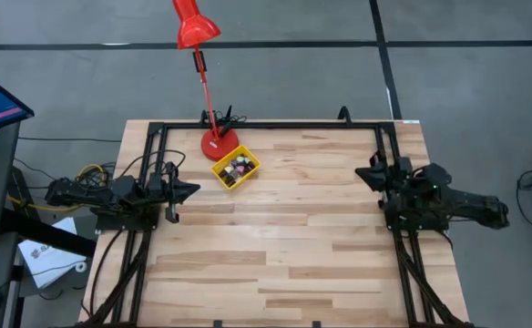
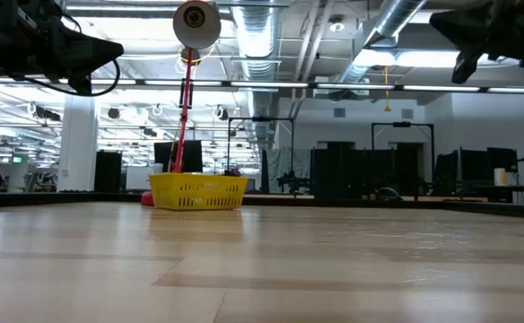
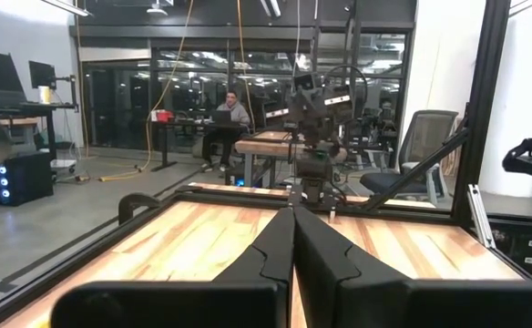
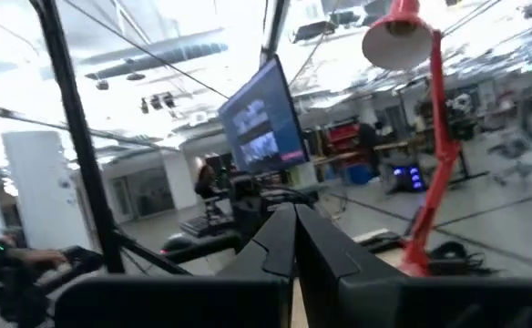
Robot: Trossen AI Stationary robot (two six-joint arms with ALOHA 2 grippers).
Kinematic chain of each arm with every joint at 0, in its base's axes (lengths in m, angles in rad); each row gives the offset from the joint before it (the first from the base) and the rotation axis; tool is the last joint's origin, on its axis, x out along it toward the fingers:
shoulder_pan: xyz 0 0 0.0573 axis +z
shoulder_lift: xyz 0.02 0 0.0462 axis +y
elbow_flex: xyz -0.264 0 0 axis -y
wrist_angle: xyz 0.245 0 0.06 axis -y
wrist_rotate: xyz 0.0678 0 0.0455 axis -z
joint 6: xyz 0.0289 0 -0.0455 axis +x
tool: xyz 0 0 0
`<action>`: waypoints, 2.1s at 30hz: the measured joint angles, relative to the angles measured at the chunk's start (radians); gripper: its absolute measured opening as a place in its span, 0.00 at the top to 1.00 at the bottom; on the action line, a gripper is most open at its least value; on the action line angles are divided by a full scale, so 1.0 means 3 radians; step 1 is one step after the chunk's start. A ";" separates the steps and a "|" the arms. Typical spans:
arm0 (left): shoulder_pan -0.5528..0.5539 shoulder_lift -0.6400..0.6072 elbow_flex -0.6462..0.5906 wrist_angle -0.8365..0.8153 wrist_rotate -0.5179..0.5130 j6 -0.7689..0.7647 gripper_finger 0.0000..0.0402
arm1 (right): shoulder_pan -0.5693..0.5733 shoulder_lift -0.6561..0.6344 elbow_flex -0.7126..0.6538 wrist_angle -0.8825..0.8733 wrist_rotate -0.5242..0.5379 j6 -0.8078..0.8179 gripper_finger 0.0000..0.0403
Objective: Pick & Place Nail Polish
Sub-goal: Return to Home Position
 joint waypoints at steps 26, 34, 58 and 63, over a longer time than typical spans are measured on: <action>0.0000 0.0000 0.0000 0.0001 0.0000 0.0000 1.00 | 0.0227 -0.0007 -0.0340 -0.0666 -0.0448 -0.0305 1.00; 0.0000 0.0000 0.0000 0.0000 0.0000 0.0000 1.00 | 0.0266 -0.0007 -0.0341 -0.0671 -0.0429 -0.0419 1.00; 0.0001 0.0000 0.0000 0.0000 0.0000 0.0001 1.00 | 0.0235 -0.0007 -0.0343 -0.0672 -0.0418 -0.0409 1.00; 0.0000 0.0000 0.0000 0.0000 0.0000 -0.0001 1.00 | 0.0235 -0.0007 -0.0343 -0.0672 -0.0417 -0.0409 1.00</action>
